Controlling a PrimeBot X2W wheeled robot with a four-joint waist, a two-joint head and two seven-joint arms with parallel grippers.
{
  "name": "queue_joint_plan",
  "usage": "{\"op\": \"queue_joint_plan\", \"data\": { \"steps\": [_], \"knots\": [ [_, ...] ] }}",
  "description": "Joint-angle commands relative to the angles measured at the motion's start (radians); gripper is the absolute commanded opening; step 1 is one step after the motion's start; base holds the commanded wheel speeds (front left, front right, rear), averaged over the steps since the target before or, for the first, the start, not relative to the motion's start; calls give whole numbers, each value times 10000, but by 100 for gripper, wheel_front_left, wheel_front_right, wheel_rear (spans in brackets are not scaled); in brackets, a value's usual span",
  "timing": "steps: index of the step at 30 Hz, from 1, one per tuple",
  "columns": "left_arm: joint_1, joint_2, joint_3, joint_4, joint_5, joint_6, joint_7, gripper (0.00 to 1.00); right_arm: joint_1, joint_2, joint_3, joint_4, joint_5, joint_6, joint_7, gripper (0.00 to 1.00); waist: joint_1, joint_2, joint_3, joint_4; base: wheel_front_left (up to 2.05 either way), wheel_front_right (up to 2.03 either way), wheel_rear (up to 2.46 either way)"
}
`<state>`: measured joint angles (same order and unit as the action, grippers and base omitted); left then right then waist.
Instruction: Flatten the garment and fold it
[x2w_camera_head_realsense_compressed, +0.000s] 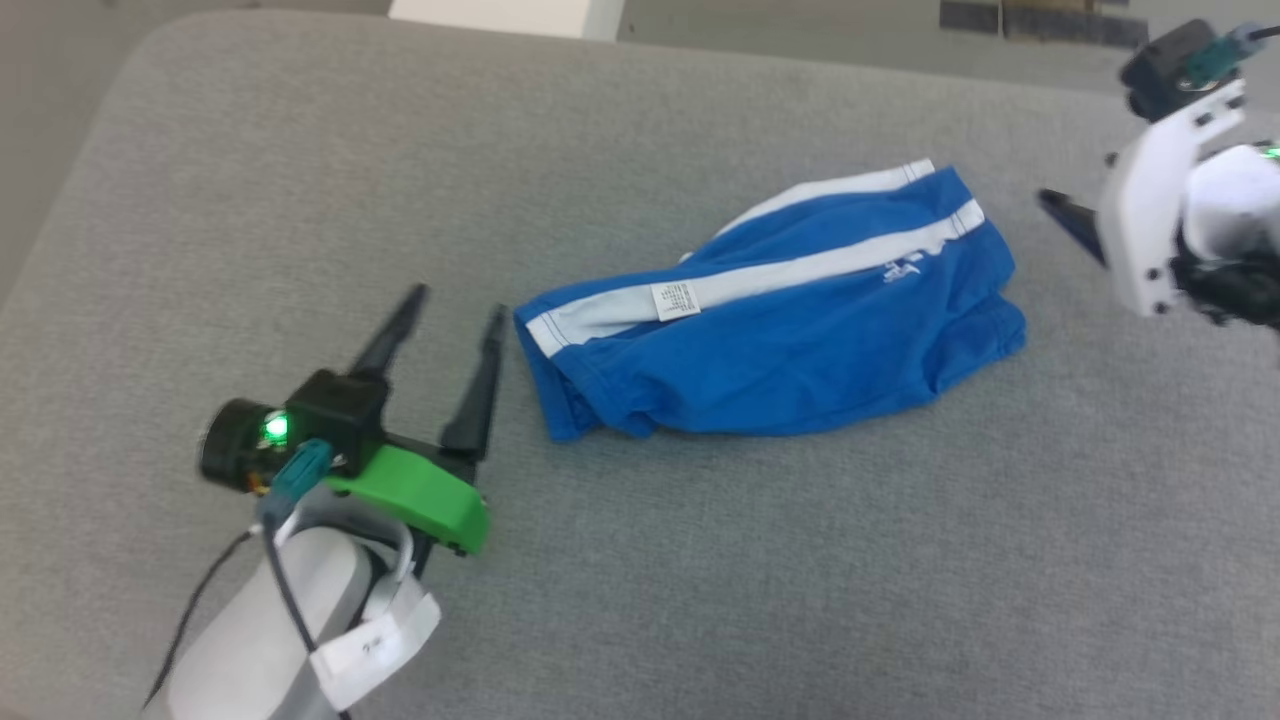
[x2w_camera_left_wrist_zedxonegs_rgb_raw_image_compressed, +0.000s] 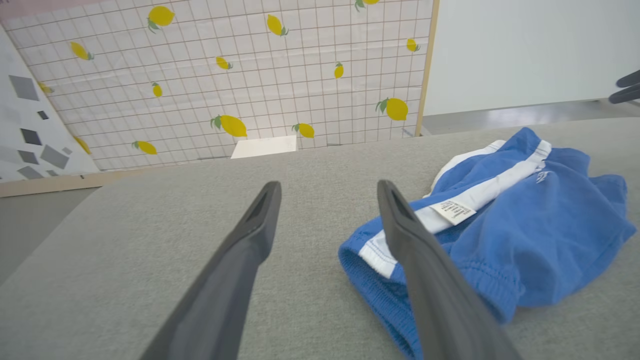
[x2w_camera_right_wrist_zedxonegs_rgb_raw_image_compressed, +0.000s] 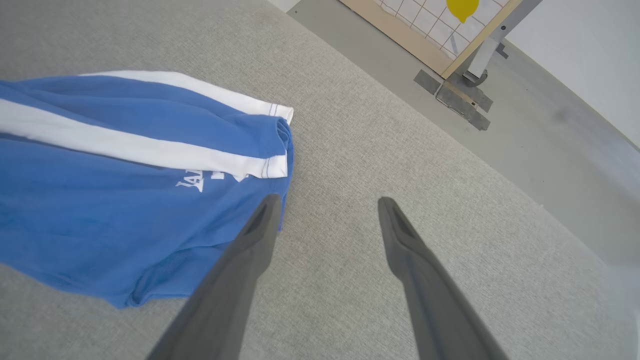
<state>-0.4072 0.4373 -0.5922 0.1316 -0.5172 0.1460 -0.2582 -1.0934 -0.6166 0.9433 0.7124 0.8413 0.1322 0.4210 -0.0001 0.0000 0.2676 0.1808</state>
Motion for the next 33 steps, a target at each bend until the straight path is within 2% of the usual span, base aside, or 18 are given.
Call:
{"op": "queue_joint_plan", "data": {
  "steps": [1, 5, 6, 11, 15, 22, 26, 32, 33],
  "knots": [
    [252, 69, 242, -295, 335, 312, -34, 100, -236, -210, 160, -145, 160, -15, 312, 100, 1, 0, -290, 262, 0, 0, 0],
    [827, -99, 1050, -1158, 1214, 1179, -34, 100, -503, -677, 705, -553, 584, -15, 1578, 100, 1, 0, -176, 546, 0, 0, 0],
    [1200, -352, 1709, -1788, 2013, 1735, -35, 100, -737, -792, 969, -739, 1100, -15, 2863, 100, 1, 0, 64, 770, 0, 0, 0],
    [1717, -1141, 2684, -2485, 2787, 2073, -35, 100, -1164, -806, 1257, -831, 1279, -15, 4042, 100, 1, 0, 531, 1140, 0, 0, 0],
    [2044, -1862, 3372, -2878, 3235, 1889, -35, 100, -1322, -715, 1268, -522, 1326, -15, 4462, 100, 1, 0, 884, 1494, 0, 0, 0],
    [2350, -2986, 4126, -3167, 3839, 977, -35, 100, -1053, -579, 1247, 175, 1362, -15, 4412, 100, 1, 0, 1371, 2022, 0, 0, 0],
    [2415, -3409, 4545, -3132, 3856, 468, -35, 100, -628, -609, 1444, 459, 1374, -15, 4410, 100, 1, 0, 1470, 2135, 0, 0, 0],
    [2481, -3698, 5163, -3013, 4040, -186, -35, 100, -121, -539, 1745, 249, 1536, -15, 4203, 100, 1, 0, 1546, 2006, 0, 0, 0],
    [2495, -3724, 5226, -2988, 4068, -250, -35, 100, -95, -543, 1779, 207, 1559, -15, 4179, 71, 1, 0, 1549, 1981, 0, 0, 0]
  ]
}}
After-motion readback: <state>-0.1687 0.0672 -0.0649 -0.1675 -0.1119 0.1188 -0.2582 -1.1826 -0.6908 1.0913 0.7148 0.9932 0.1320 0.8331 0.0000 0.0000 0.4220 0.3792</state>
